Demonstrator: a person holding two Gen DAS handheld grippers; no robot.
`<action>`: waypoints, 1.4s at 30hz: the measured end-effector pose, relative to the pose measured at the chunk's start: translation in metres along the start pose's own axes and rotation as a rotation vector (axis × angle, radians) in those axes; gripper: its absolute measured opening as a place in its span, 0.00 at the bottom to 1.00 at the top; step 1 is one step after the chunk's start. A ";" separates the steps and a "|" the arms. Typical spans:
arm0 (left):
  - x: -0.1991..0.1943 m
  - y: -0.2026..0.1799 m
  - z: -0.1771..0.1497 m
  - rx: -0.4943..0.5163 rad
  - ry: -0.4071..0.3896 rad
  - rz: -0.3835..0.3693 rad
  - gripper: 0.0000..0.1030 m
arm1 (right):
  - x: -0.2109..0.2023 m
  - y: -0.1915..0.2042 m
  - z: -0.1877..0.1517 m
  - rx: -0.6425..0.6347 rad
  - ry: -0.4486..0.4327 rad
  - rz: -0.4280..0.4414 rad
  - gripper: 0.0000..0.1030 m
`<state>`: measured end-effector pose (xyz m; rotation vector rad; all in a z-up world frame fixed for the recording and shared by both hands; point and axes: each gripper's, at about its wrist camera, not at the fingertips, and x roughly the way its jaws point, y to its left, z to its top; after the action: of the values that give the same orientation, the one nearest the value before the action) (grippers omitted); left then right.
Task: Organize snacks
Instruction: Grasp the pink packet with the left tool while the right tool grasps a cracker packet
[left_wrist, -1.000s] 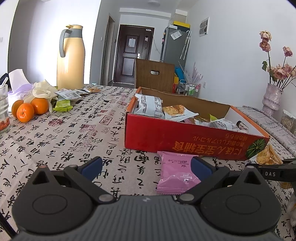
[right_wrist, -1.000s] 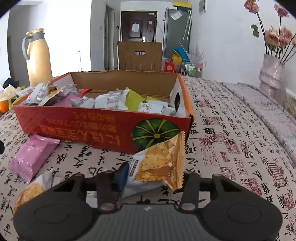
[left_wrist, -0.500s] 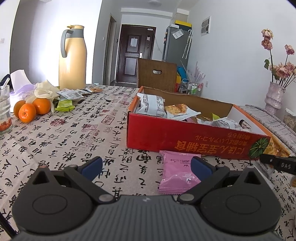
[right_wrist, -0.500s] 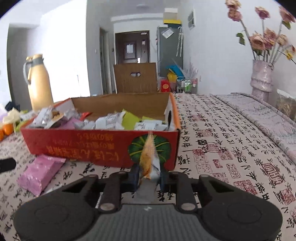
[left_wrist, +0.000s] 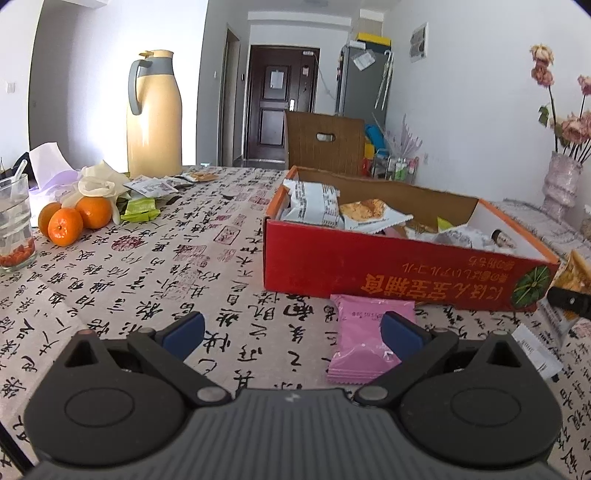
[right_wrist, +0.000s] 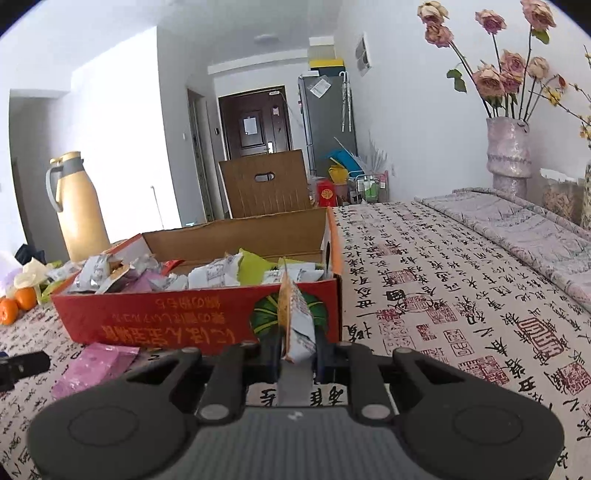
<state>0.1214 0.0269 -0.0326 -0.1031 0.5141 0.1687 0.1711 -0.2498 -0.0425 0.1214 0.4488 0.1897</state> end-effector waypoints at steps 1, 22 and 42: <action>0.001 -0.001 0.000 0.005 0.009 0.002 1.00 | 0.000 -0.001 0.000 0.003 -0.001 0.006 0.16; 0.053 -0.073 0.024 0.162 0.216 0.047 0.97 | -0.003 -0.011 -0.001 0.060 -0.019 0.090 0.16; 0.058 -0.063 0.022 0.081 0.252 0.022 0.61 | 0.001 -0.010 -0.002 0.069 -0.012 0.091 0.16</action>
<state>0.1931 -0.0240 -0.0385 -0.0399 0.7728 0.1568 0.1725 -0.2594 -0.0461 0.2108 0.4385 0.2630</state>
